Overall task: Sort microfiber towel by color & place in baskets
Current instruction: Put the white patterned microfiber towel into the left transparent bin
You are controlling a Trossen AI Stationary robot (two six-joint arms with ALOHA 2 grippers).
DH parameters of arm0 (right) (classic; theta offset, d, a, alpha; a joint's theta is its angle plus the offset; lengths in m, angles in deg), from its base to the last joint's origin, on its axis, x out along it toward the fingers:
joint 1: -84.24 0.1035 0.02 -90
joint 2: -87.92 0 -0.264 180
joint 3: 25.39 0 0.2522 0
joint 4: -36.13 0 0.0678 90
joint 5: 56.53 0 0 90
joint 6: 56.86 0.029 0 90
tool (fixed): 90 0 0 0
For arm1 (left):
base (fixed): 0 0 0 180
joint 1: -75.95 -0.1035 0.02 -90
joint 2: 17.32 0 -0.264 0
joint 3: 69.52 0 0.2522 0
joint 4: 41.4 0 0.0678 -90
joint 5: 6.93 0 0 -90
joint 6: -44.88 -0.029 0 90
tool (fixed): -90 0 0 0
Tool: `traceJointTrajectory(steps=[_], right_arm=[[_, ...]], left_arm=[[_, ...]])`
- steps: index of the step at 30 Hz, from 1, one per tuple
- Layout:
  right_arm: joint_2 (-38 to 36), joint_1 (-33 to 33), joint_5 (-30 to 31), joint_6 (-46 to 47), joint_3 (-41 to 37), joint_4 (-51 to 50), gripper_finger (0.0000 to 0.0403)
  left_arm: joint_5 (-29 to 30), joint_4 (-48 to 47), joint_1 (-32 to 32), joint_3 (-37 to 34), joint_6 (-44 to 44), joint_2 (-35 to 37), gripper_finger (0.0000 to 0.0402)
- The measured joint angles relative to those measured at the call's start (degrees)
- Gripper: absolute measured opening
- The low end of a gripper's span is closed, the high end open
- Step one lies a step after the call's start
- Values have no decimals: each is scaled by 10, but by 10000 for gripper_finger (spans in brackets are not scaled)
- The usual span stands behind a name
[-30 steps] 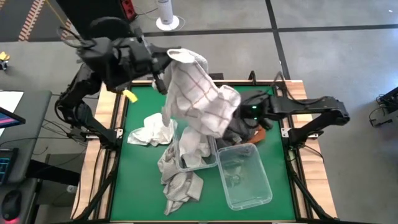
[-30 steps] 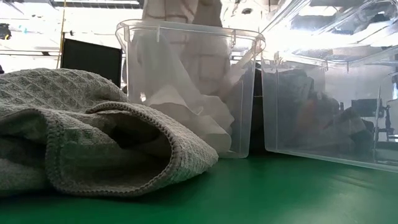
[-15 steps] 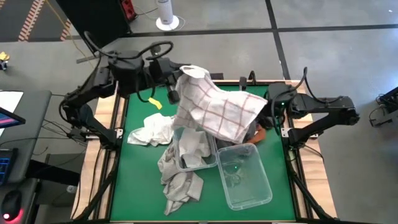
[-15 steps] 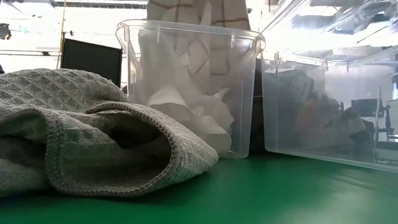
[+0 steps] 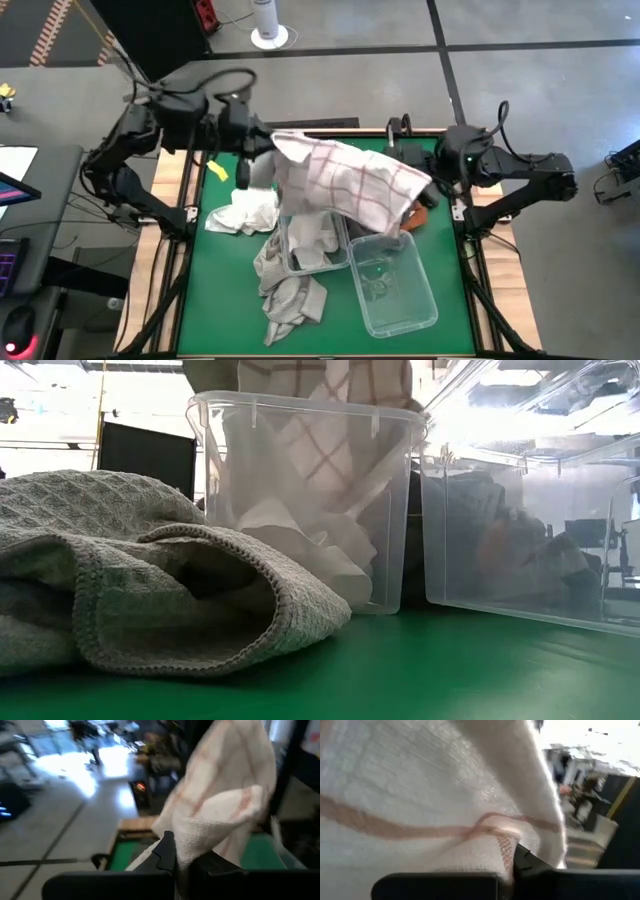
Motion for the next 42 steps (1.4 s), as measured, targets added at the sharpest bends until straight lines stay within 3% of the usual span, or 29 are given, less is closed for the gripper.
traceJointTrajectory(steps=[5, 12, 17, 22, 26, 30, 35, 42], right_arm=[[8, -8, -4, 2, 15, -8, 22], [9, -7, -4, 10, 48, -22, 22], [11, -13, -4, 17, 88, -58, 22], [11, -16, -4, 30, 122, -71, 22], [12, -15, -17, 30, 140, -79, 22], [13, -15, -58, 49, 146, -72, 22], [21, -15, -64, 60, 146, -89, 23], [51, -6, -65, 75, 157, -110, 23]], left_arm=[[-50, -8, 24, 0, -8, -37, 11], [-53, 19, 83, 0, -22, -74, 11], [-24, 60, 132, 0, -29, -82, 11], [55, 112, 175, -1, -53, -75, 11], [62, 147, 190, 0, -51, -60, 11], [62, 133, 196, 0, -11, -60, 11], [63, 69, 196, 0, 18, -72, 11], [85, 74, 216, -35, 33, -73, 11]])
